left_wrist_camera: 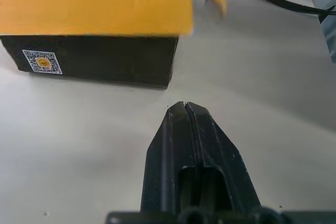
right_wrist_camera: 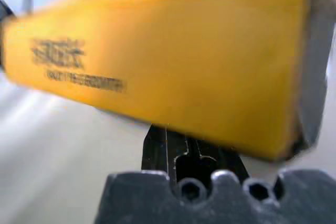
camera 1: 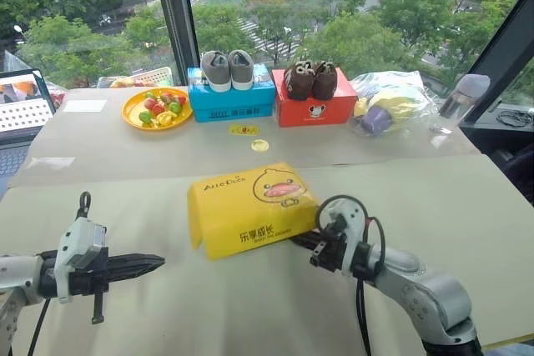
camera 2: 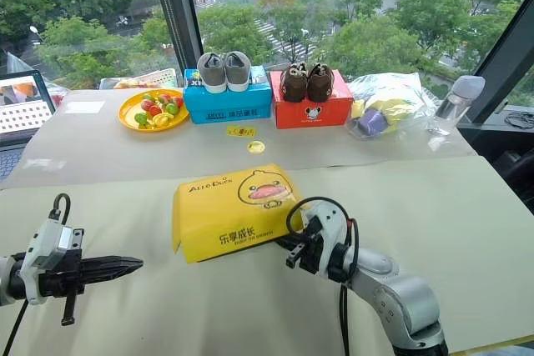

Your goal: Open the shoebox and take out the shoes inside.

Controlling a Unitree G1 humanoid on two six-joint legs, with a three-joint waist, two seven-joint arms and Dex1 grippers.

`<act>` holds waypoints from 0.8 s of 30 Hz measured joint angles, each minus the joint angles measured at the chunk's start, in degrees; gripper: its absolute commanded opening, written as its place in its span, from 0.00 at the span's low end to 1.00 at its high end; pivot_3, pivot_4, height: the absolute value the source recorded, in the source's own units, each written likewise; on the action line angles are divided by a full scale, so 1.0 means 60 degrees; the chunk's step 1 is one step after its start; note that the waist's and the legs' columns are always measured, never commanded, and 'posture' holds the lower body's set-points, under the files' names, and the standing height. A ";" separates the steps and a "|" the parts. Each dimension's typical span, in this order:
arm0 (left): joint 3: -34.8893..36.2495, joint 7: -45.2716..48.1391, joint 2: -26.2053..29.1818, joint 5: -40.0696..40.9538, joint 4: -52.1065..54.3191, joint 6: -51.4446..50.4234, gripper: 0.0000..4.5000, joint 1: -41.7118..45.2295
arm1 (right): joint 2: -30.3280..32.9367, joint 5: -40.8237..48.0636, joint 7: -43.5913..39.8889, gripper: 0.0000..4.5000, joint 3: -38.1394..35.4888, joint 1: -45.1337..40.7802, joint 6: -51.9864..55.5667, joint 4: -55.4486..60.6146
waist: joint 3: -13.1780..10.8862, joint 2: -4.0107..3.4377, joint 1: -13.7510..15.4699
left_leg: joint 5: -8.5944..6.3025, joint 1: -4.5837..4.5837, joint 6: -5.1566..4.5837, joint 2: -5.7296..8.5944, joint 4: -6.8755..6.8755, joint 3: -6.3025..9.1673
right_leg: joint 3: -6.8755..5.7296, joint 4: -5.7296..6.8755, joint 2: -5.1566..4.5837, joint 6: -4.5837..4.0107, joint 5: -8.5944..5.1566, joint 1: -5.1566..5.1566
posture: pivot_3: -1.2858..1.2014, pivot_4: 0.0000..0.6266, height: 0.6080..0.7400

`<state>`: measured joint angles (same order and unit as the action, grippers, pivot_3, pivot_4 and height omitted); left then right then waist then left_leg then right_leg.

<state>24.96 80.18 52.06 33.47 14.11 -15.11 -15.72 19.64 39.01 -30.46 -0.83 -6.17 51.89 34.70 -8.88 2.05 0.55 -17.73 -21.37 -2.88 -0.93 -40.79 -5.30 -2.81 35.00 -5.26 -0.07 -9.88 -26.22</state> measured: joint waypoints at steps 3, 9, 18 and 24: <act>-0.0104 -0.0011 0.0007 -0.0001 0.0001 -0.0018 0.00 0.0063 | 0.0023 0.0966 0.0065 0.00 -0.0399 -0.0389 0.0217 0.0318 | -0.0001 -0.0002 0.0000 | -0.0001 0.0000 -0.0001 0.0000 0.0004 0.0001 | -0.0001 -0.0001 0.0000 -0.0003 0.0001 -0.0001 | 0.52 0.24 0.93; -0.0214 -0.0010 0.0041 0.0000 -0.0009 -0.0015 0.00 0.0150 | 0.0216 0.1824 0.0170 0.00 -0.0474 -0.2383 0.0406 -0.0330 | -0.0004 -0.0006 -0.0068 | 0.0003 0.0008 0.0004 0.0000 0.0003 -0.0001 | 0.0002 0.0002 0.0007 -0.0019 0.0007 0.0000 | 0.52 0.24 0.93; -0.0262 -0.0193 0.0000 0.0075 0.0203 -0.0032 0.00 0.0242 | -0.0783 -0.2996 0.0581 0.00 0.1462 -0.8529 -0.3461 -1.0152 | -0.0017 -0.0026 -0.0277 | 0.0038 -0.0006 0.0052 0.0006 0.0034 -0.0009 | -0.0005 0.0012 0.0019 -0.0007 0.0063 -0.0027 | 0.52 0.24 0.93; -0.0231 -0.0369 -0.0017 0.0074 0.0241 -0.0032 0.00 0.0172 | -0.0542 -0.3432 -0.1262 0.00 0.1650 -0.8731 -0.4137 -1.0552 | -0.0018 -0.0030 -0.0273 | 0.0061 -0.0178 0.0094 0.0015 0.0064 0.0006 | -0.0034 0.0002 0.0003 0.0022 0.0073 -0.0154 | 0.52 0.24 0.93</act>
<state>23.57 77.97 51.96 33.91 15.55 -15.30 -14.69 16.39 18.42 -38.03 9.07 -58.55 27.07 -28.62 -8.99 1.87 -1.09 -17.37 -22.43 -2.32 -0.84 -40.41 -5.27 -3.01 35.01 -5.25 0.06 -9.44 -27.14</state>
